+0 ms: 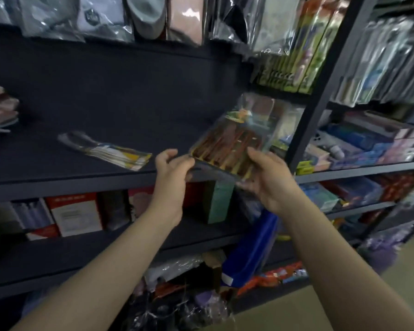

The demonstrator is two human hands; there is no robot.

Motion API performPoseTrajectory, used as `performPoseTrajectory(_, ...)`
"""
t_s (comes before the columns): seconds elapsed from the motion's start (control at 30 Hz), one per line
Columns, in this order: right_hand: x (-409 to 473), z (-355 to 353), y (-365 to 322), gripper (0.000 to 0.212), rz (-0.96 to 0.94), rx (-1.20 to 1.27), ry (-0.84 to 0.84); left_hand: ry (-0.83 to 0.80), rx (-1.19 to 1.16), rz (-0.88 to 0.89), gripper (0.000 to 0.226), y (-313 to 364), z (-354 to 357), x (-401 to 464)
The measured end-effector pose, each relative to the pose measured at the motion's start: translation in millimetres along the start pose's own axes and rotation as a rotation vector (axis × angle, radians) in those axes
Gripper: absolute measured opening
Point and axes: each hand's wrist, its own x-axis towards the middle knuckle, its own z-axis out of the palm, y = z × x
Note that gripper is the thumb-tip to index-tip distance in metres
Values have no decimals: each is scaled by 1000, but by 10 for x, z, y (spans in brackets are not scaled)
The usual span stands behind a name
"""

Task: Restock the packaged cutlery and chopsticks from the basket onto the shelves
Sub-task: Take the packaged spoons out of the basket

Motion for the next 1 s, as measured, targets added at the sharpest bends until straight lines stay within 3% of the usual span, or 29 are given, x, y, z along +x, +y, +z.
performPoseTrajectory(0.07, 296, -250, -230, 12, 26, -40, 52, 48, 179, 37, 22, -10, 101, 107)
performPoseTrajectory(0.17, 778, -597, -290, 19, 78, -139, 86, -8, 325, 129, 16, -44, 161, 190)
performPoseTrajectory(0.3, 1327, -863, -175, 22, 32, -423, 139, -56, 501, 186, 17, -157, 51, 229)
performPoseTrajectory(0.47, 1577, -897, -68, 49, -217, -1183, 307, -7, 603, 151, 24, -337, -162, 186)
performPoseTrajectory(0.53, 1478, -851, 15, 51, -345, -1268, 388, -7, 618, 131, 25, -398, -226, 144)
performPoseTrajectory(0.6, 1301, -810, 221, 40, -544, -1174, 400, -30, 663, 105, 23, -478, -326, 62)
performPoseTrajectory(0.7, 770, -617, 787, 23, -732, -1079, 160, -78, 828, 16, 19, -698, -677, -153)
performPoseTrajectory(0.77, 392, -413, 1237, 23, -720, -1094, -108, -76, 936, -48, 19, -929, -1053, -377)
performPoseTrajectory(0.9, -190, -10, 2448, 29, -297, -1223, -755, -1, 1033, -293, 19, -1582, -1968, -1099)
performPoseTrajectory(1.0, -644, 149, 3562, 27, -37, -1332, -1047, 53, 915, -531, 14, -2106, -2598, -1795)
